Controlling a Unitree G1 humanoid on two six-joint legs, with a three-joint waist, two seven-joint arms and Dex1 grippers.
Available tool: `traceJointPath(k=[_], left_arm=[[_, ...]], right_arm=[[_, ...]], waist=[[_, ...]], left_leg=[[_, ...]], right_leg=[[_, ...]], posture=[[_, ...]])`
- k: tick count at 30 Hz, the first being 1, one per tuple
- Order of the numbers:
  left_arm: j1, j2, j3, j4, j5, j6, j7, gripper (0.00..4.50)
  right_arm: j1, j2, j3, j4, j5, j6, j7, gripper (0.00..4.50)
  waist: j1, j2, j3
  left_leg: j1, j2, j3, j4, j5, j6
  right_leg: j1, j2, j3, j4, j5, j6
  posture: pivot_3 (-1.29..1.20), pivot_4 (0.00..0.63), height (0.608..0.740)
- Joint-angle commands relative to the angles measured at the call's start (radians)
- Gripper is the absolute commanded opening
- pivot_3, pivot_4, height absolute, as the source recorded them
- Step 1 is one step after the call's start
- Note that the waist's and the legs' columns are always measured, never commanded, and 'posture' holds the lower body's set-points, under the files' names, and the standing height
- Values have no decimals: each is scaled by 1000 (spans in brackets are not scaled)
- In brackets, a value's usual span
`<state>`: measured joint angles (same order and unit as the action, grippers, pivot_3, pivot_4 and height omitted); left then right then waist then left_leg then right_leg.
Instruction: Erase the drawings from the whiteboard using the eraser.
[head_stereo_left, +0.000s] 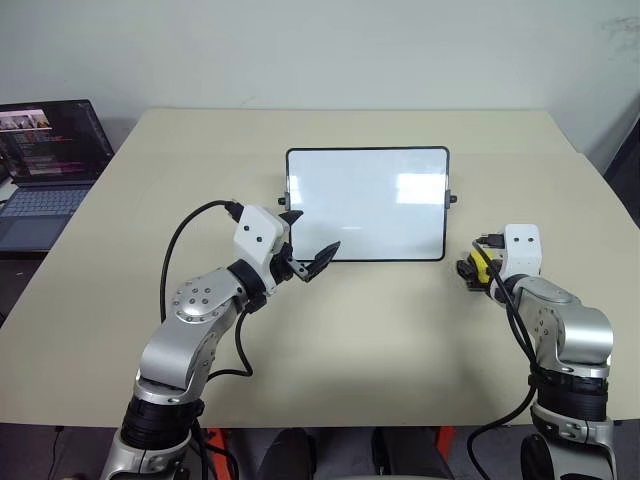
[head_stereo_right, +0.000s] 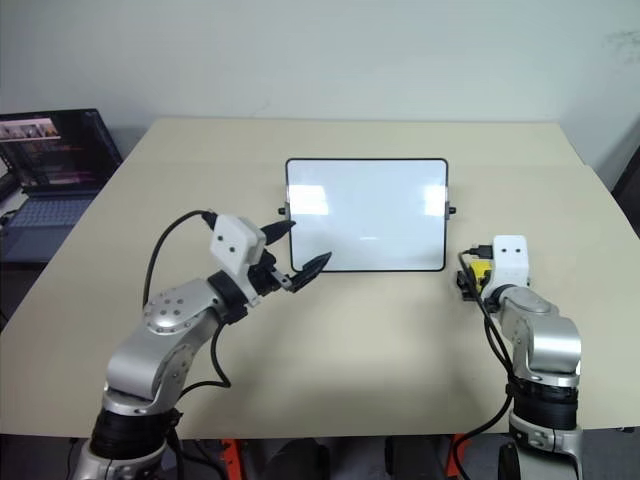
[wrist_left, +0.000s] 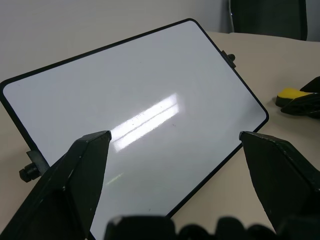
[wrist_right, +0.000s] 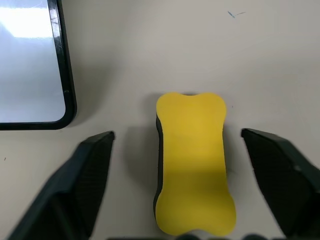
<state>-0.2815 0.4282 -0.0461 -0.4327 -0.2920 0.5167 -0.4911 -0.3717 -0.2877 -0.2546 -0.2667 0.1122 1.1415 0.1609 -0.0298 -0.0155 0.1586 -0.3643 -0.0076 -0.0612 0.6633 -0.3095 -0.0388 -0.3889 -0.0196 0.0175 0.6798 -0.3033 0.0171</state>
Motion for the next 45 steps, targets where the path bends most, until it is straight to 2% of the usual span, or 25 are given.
traceJointPath(k=[1, 11, 19, 24, 29, 37, 45], left_arm=[[-8, 1, 13, -28, 1, -23, 0, 4500], [-1, 3, 15, -33, 0, -21, -1, 4500], [25, 8, 21, -46, -1, -16, 3, 4500], [58, 7, 32, -62, 0, -13, 17, 4500], [119, 2, 39, -71, 0, -39, 21, 4500], [206, 1, 33, -73, -30, -61, -11, 4500], [283, 27, 50, -120, -250, 19, -170, 4500]], right_arm=[[-14, -7, -18, -26, 15, -14, -7, 4465], [-16, -16, -26, -90, 36, -6, -26, 4465], [52, -13, -14, -219, 34, -45, -31, 4465], [172, -38, 17, -293, 14, -169, -14, 4465], [316, -13, -1, -313, 5, -281, -31, 4465], [437, 18, 18, -356, 1, -376, -38, 4465], [488, 35, 26, -375, -6, -406, -45, 4465]], waist=[[0, 0, 0], [0, 0, 0], [1, 0, 0], [1, 0, 0], [1, 0, 0], [1, 0, 0], [1, 0, 0]], left_leg=[[0, 0, 0, 0, 0, 0], [0, 0, 0, 0, 0, 0], [0, 0, 0, 0, 0, 0], [0, 0, 0, 0, 0, 0], [0, 0, 0, 0, 0, 0], [1, 0, -1, 0, 0, 0], [1, 0, -1, 0, 0, 0]], right_leg=[[0, 0, 0, 0, 0, 0], [0, 0, 0, 0, 0, 0], [0, 0, 0, 0, 0, 0], [0, 0, 0, 0, 0, 0], [0, 0, 0, 0, 0, 0], [1, 0, 0, 0, 0, 0], [1, 0, 0, 0, 0, 0]], posture=[[0, 150, 740], [0, 150, 740], [0, 150, 740], [0, 150, 740], [0, 150, 740], [0, 150, 740], [0, 150, 740]])
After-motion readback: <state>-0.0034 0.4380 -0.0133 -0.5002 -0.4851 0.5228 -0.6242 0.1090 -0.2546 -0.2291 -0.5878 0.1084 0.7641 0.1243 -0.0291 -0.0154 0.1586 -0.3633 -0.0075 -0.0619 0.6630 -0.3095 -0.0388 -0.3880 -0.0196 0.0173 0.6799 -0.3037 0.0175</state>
